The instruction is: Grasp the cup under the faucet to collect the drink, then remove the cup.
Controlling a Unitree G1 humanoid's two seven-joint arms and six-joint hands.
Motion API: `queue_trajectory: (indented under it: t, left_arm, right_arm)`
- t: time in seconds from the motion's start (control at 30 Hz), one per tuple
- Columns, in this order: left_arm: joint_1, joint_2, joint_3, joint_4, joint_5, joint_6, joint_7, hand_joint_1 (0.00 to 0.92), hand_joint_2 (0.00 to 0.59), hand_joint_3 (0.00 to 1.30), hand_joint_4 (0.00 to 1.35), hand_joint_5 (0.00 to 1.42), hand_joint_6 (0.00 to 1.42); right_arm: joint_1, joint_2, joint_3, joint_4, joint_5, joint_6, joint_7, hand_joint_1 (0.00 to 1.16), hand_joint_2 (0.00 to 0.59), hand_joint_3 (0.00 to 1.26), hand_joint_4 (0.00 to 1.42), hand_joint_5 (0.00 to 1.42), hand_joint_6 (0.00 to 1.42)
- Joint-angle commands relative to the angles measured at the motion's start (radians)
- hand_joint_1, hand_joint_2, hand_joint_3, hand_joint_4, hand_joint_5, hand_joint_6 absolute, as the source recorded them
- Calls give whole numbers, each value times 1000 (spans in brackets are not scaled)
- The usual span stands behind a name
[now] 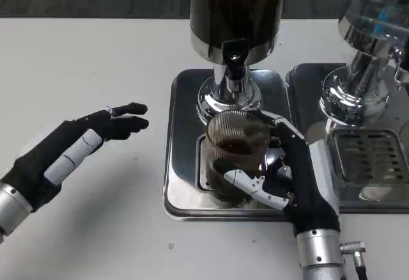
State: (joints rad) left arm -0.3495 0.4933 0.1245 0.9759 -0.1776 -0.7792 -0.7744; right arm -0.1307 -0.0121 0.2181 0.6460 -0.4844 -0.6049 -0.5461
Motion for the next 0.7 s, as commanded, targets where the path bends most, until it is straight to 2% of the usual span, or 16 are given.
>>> queue_trajectory:
  t: [0.03,0.5,0.7]
  left_arm:
    - [-15,-5,-8,15,17,8,-6,0,146,251,275,205,191]
    - [-25,-10,-16,24,25,-2,-8,0,147,243,274,205,195]
    - [-26,-13,-23,23,29,-10,-9,0,142,242,257,205,196]
  right_arm:
    - [2,3,-4,-49,-1,-50,-34,680,214,584,670,785,1113]
    - [17,1,-6,-84,-13,-65,-59,670,222,612,698,817,1139]
    - [49,-10,-18,-115,-13,-65,-61,668,222,616,698,817,1155]
